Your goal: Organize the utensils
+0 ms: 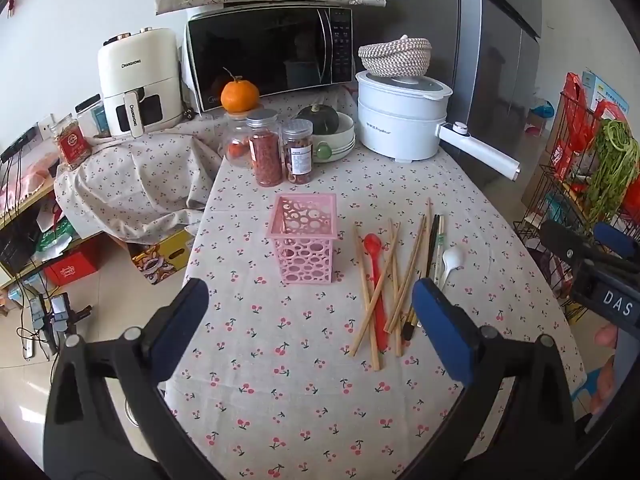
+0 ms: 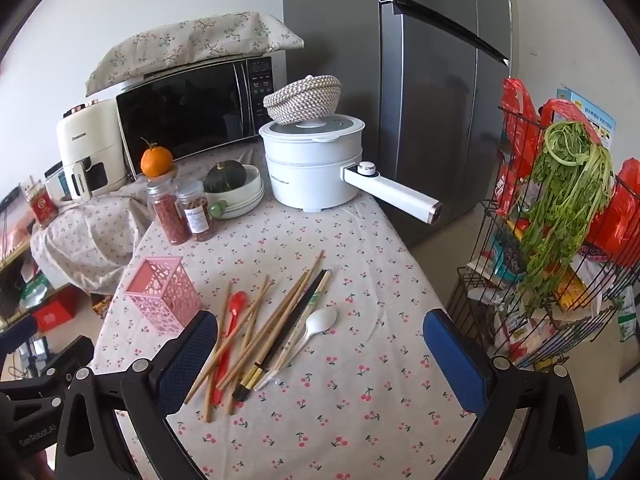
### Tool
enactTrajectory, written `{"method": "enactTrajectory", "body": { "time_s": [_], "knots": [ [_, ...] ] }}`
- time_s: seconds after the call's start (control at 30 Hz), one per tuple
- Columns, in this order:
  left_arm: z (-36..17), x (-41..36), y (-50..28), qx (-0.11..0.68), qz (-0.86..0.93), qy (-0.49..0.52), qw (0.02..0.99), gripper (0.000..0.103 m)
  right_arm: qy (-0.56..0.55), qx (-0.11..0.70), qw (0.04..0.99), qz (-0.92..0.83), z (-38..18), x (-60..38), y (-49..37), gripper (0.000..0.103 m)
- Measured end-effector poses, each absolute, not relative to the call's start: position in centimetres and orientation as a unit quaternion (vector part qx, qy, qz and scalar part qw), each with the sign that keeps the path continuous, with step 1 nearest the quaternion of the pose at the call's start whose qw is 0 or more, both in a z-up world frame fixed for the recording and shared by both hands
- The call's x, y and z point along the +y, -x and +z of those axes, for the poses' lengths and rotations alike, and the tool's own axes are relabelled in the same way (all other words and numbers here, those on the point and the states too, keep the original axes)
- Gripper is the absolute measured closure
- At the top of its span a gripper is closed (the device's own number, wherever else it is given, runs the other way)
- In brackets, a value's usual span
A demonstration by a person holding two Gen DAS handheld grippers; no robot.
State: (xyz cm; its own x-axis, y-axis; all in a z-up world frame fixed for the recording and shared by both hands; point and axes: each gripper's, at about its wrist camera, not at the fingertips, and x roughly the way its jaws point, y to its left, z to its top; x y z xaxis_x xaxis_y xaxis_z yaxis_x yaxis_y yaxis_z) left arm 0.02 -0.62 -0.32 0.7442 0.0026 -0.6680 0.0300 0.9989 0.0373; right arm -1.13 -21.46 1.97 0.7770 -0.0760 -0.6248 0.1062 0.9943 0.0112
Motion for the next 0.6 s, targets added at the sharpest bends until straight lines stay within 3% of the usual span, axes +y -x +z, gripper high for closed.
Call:
{"method": "enactTrajectory", "body": {
  "time_s": [0.6],
  "knots": [
    [0.02,-0.95,0.03,0.347,-0.025,-0.007,0.937,0.001,-0.028,0.325,0.944,-0.053,2.16,-21.77,1.31,0.000]
  ]
}}
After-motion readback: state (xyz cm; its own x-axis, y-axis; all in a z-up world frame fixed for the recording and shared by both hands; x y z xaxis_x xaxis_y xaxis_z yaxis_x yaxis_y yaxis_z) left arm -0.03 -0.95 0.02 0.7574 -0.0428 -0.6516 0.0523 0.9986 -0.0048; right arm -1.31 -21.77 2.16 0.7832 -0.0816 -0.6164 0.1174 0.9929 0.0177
